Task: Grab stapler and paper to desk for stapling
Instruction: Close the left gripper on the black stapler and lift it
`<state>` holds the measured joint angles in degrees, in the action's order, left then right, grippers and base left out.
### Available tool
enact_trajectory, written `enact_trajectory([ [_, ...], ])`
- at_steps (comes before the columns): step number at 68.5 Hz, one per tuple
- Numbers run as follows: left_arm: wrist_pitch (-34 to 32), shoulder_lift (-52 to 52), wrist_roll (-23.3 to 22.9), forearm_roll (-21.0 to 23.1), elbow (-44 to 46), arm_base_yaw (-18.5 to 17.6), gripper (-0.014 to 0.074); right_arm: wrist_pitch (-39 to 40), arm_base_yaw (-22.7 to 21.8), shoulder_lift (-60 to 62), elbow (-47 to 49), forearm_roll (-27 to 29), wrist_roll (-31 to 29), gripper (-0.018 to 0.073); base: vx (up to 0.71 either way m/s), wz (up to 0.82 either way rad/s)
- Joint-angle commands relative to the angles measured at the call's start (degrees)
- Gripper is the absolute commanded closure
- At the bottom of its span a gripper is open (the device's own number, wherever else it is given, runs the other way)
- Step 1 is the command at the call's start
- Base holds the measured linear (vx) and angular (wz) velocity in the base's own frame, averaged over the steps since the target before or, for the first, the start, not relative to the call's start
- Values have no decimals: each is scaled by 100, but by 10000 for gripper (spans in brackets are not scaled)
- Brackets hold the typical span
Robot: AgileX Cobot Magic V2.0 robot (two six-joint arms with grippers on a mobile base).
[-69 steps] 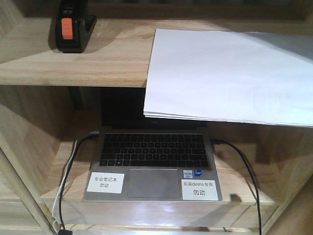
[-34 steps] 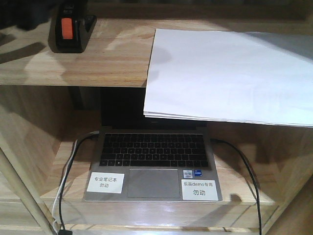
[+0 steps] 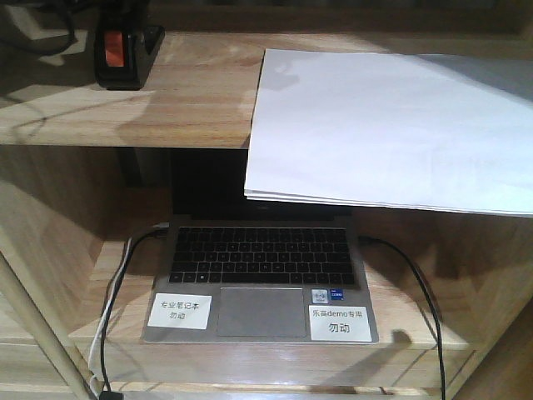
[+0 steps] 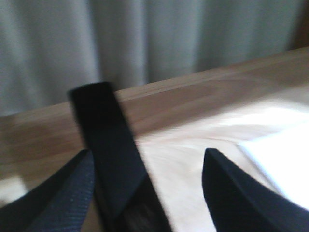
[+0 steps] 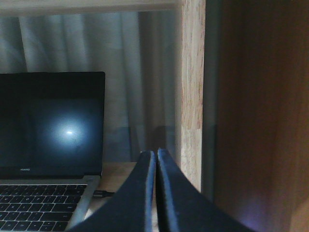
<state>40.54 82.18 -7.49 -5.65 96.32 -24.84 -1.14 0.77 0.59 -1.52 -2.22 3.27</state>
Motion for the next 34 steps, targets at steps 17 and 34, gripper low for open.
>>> enact_trajectory([
  [17,661,547,-339,-342,1087,-22,129,446,-17,56,-29,-4,-54,569,0,0],
  [34,1318,887,-339,-384,1675,-22,137,446,-17,56,-29,-4,-54,569,0,0],
])
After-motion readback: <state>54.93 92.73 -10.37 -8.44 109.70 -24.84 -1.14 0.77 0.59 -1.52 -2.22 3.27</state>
